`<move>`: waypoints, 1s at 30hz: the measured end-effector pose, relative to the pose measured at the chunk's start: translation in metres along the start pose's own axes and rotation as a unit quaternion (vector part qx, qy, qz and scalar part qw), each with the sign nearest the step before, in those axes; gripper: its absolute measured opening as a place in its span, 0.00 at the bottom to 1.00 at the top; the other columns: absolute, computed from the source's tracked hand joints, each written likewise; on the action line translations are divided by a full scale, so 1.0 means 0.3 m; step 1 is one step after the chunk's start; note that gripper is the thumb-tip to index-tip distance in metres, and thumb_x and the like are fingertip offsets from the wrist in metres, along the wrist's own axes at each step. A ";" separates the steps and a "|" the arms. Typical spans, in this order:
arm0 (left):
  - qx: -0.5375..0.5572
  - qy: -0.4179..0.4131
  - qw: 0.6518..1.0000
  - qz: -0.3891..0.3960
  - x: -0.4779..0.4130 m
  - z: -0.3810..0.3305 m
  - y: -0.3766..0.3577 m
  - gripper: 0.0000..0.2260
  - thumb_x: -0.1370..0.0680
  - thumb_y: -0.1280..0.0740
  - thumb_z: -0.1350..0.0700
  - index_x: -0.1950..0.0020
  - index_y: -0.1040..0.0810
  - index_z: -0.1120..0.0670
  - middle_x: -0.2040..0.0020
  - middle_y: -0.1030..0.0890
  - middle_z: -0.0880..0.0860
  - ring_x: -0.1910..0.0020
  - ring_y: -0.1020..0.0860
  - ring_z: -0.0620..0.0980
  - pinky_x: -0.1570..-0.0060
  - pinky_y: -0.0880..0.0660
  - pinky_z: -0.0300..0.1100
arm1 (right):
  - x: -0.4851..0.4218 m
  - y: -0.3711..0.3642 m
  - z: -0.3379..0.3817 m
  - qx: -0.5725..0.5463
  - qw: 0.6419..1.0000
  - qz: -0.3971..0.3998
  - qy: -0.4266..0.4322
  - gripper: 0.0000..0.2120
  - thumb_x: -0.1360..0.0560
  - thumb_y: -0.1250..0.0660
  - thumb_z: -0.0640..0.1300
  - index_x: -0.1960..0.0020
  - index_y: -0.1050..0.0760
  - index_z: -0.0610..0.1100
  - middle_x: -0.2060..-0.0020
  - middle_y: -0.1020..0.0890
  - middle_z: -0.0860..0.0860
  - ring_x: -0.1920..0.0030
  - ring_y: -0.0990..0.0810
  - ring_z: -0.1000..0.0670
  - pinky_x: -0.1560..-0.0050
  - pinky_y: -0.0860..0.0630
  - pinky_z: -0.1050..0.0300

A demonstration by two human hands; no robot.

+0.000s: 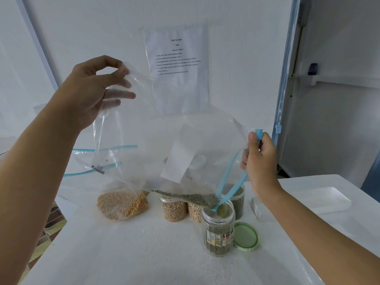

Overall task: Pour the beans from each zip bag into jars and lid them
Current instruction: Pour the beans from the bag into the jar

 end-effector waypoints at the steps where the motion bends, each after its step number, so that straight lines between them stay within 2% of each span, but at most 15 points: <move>1: 0.001 0.000 1.000 0.000 0.000 0.001 0.000 0.03 0.20 0.30 0.51 0.54 0.19 0.46 0.59 0.18 0.49 0.56 0.13 0.52 0.56 0.28 0.43 | -0.002 -0.003 0.000 -0.002 1.000 0.005 -0.003 0.16 0.15 0.42 0.52 0.58 0.37 0.45 0.75 0.33 0.53 0.76 0.36 0.55 0.73 0.33 0.60; 12: -0.005 -0.006 1.000 0.004 -0.007 -0.019 -0.014 0.03 0.20 0.30 0.51 0.54 0.19 0.45 0.58 0.18 0.49 0.57 0.13 0.52 0.57 0.28 0.43 | -0.001 -0.006 -0.005 0.006 1.000 0.018 -0.011 0.16 0.15 0.41 0.51 0.57 0.37 0.44 0.75 0.34 0.52 0.75 0.36 0.53 0.72 0.34 0.57; 24: -0.022 -0.017 0.999 0.022 -0.017 -0.046 -0.062 0.04 0.19 0.30 0.51 0.54 0.20 0.45 0.58 0.18 0.49 0.57 0.13 0.52 0.58 0.29 0.42 | 0.000 0.016 -0.023 0.020 0.999 0.012 -0.021 0.17 0.14 0.42 0.51 0.59 0.38 0.46 0.78 0.33 0.57 0.77 0.35 0.55 0.71 0.34 0.57; 30: -0.145 -0.118 0.982 0.014 -0.007 -0.058 -0.089 0.07 0.15 0.36 0.49 0.53 0.25 0.45 0.61 0.20 0.52 0.63 0.15 0.53 0.63 0.25 0.40 | 0.002 0.037 -0.043 0.033 0.999 -0.007 -0.021 0.17 0.14 0.42 0.51 0.59 0.38 0.47 0.79 0.33 0.57 0.78 0.34 0.56 0.71 0.33 0.56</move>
Point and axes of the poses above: each hand's wrist, its own x-axis away from the middle knuckle, its own y-axis out of the back of the hand, z = x × y, the point moved 8 cm from there along -x, towards the middle knuckle
